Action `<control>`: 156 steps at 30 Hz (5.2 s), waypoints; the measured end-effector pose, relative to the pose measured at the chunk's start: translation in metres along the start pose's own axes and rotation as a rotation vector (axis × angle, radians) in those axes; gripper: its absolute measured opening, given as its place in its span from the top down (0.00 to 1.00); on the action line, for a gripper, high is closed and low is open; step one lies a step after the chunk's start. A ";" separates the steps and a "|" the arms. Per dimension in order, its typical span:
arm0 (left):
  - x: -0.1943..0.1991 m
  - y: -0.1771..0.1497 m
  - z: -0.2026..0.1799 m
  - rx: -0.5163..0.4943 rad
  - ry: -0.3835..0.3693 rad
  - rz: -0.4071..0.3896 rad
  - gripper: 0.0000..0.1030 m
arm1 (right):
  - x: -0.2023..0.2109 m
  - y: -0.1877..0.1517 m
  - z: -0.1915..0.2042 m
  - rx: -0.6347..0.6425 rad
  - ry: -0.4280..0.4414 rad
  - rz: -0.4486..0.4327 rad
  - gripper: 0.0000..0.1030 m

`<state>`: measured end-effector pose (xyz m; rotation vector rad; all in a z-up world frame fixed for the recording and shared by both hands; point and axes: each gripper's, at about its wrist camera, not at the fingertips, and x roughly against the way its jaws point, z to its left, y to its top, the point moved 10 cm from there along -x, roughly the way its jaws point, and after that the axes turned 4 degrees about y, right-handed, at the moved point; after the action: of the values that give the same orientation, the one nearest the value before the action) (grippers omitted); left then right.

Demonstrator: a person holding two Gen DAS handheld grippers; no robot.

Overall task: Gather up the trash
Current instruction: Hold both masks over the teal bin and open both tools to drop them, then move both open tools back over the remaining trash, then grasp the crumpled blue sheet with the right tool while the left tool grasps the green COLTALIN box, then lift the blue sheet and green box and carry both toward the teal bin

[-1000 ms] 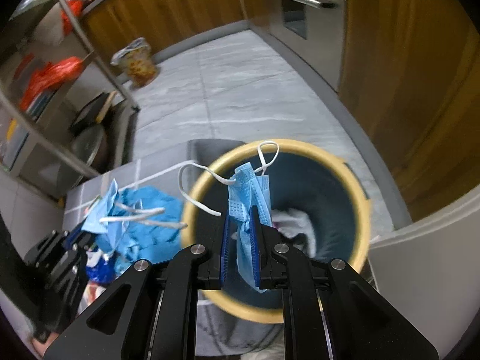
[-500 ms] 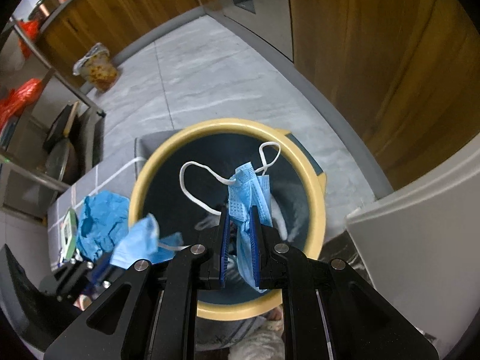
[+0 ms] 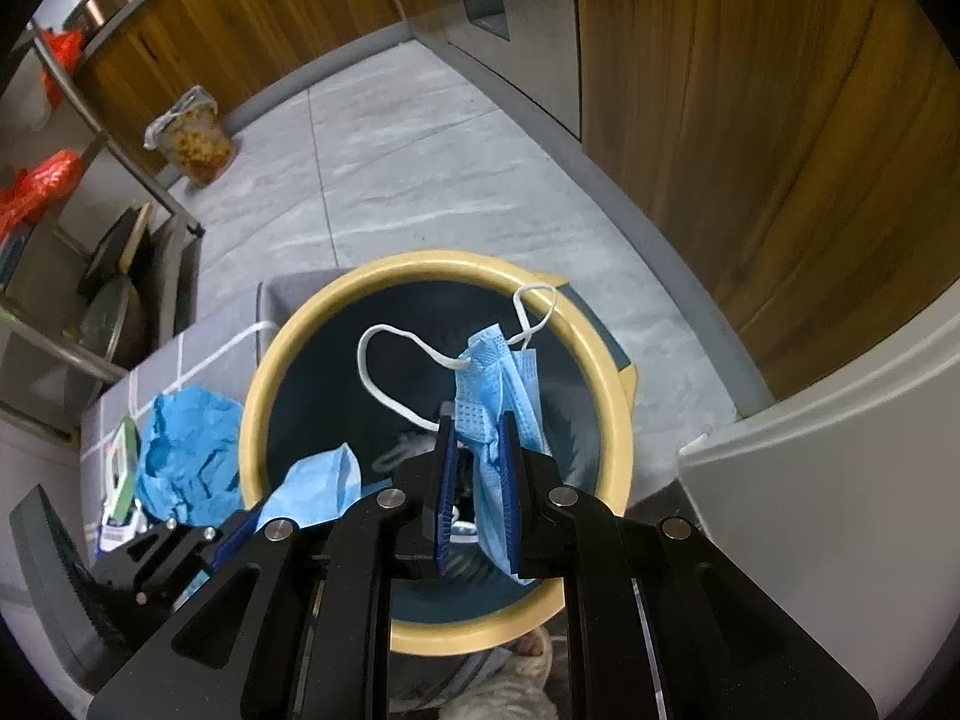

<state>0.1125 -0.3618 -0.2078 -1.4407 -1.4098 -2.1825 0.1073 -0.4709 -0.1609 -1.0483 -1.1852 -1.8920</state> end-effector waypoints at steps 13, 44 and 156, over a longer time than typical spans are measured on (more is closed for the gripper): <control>0.003 0.000 0.003 0.009 0.020 -0.006 0.88 | 0.000 0.001 0.004 0.012 -0.004 -0.002 0.75; 0.070 -0.012 0.057 0.109 0.143 -0.092 0.14 | 0.029 0.001 0.062 0.159 0.062 -0.091 0.26; 0.034 -0.117 0.268 0.643 0.506 0.166 0.10 | -0.085 -0.006 0.172 0.211 0.094 0.115 0.86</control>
<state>0.1951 -0.0797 -0.2294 -0.6901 -1.5174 -1.5989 0.1897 -0.3002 -0.1925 -0.8842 -1.2137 -1.6692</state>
